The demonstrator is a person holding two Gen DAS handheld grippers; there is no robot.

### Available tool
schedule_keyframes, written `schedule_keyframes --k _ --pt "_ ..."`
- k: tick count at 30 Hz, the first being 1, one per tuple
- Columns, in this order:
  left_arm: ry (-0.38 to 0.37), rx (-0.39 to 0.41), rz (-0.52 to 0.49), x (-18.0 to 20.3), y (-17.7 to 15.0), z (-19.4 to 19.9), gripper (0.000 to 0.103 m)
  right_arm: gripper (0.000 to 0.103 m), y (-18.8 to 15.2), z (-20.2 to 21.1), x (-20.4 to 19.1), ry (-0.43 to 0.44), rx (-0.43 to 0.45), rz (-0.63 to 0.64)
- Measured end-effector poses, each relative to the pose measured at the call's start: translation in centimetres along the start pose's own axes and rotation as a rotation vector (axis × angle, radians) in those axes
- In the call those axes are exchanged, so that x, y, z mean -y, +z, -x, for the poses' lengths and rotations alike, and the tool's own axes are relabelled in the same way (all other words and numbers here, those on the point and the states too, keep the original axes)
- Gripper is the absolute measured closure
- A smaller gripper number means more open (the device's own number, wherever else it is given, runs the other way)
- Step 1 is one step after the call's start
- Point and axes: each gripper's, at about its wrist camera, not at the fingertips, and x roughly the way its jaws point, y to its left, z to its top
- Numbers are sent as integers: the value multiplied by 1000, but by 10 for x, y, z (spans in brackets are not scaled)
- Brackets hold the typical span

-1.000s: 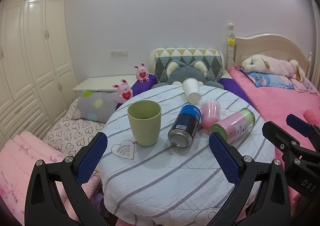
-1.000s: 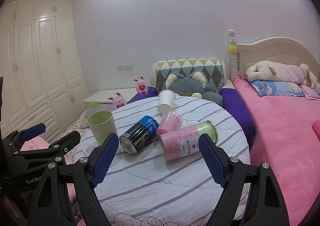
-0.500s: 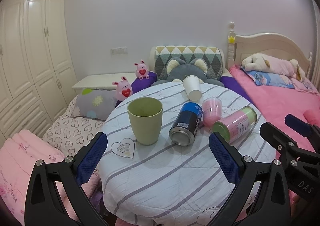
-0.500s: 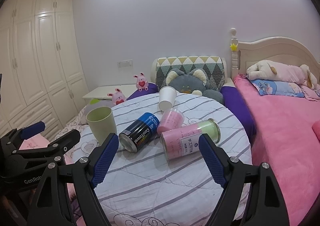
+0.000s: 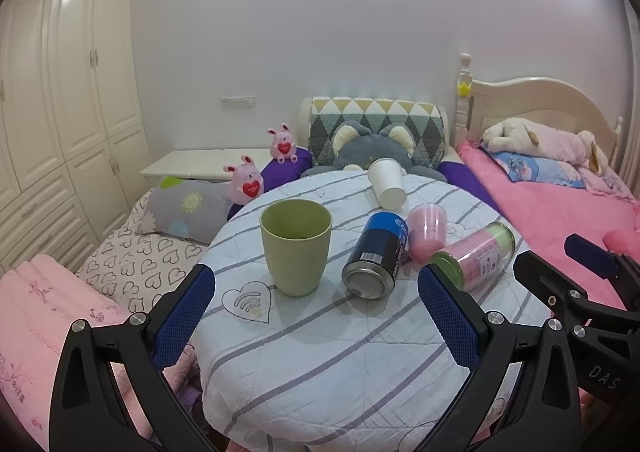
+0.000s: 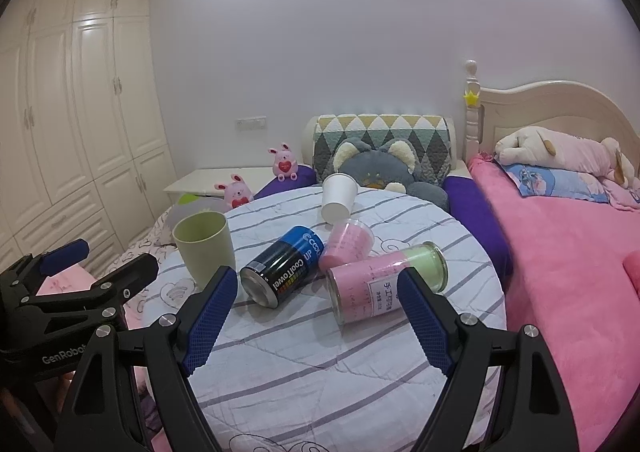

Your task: Flip cup upright

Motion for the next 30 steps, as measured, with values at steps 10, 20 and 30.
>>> schedule_keyframes --k 10,20,30 --pt "3 9 -19 -2 -1 -4 0 19 1 -3 -5 -14 3 12" --pt "-13 14 -28 -4 -4 -6 0 19 1 -6 -9 -31 -6 18" --pt "-42 5 -31 -1 -4 -7 0 19 2 -2 -9 -53 -5 23"
